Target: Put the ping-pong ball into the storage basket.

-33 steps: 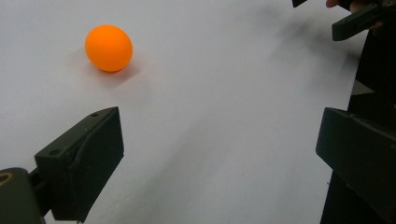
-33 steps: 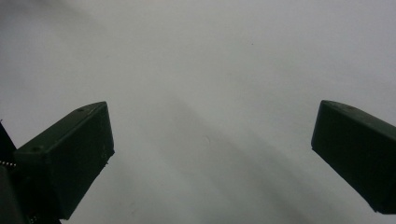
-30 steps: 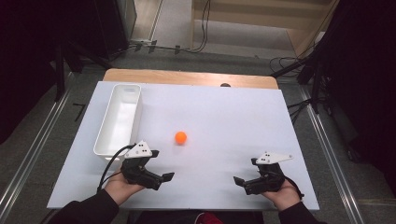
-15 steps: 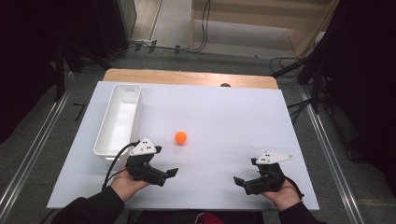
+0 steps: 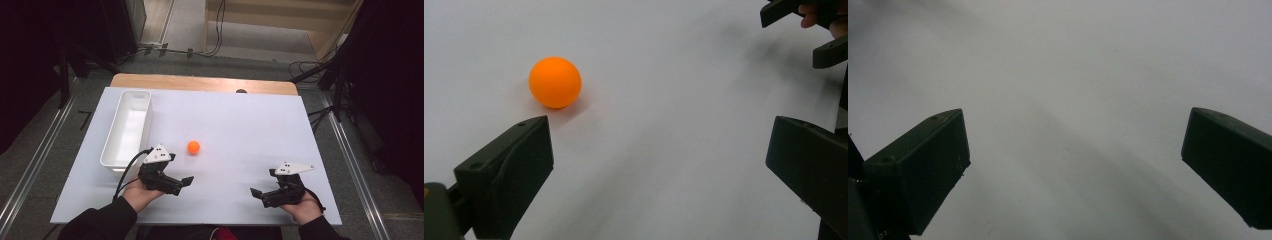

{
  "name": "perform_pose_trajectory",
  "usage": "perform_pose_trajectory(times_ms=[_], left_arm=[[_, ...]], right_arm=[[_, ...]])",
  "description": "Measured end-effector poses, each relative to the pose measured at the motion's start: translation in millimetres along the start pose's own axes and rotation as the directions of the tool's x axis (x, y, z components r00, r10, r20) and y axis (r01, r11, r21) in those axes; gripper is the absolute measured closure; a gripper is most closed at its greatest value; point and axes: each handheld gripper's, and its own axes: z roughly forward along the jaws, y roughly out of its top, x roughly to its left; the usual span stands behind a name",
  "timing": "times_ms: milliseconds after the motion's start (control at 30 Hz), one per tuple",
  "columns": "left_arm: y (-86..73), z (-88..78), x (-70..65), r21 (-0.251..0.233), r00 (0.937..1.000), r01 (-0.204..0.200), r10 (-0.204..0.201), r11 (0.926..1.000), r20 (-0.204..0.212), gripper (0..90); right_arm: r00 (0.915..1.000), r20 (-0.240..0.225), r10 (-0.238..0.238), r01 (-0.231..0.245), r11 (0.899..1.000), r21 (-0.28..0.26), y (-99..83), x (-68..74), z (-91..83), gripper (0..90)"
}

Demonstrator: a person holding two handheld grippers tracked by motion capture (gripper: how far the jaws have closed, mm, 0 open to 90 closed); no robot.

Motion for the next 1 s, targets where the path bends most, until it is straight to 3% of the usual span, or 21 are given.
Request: perform_pose_trajectory(times_ms=[367, 567, 767, 1000], left_arm=[[7.9, 12.7, 0.6, 0.019, 0.9999, -0.011, 0.011, 0.9998, -0.007, 0.0], [12.7, 17.4, 2.6, 0.019, 0.9999, 0.004, -0.004, 0.9998, -0.012, 0.0], [16.3, 20.6, 3.5, 0.027, 0.9994, -0.021, 0.021, 0.9994, -0.028, 0.0], [20.8, 25.8, 6.1, 0.028, 0.9995, -0.019, 0.019, 0.9994, -0.026, 0.0]], right_arm=[[1.0, -0.005, 0.0, 0.0, 1.0, 0.0, 0.1, 0.2, -0.1, 0.0], [1.0, -0.005, -0.002, 0.002, 1.0, 0.001, 0.0, 0.5, -0.2, 0.0], [1.0, 0.0, -0.003, 0.003, 1.0, 0.0, -0.2, 0.2, -0.1, 0.0], [1.0, -0.003, -0.004, 0.004, 1.0, 0.001, 0.0, 0.6, -0.2, 0.0]])
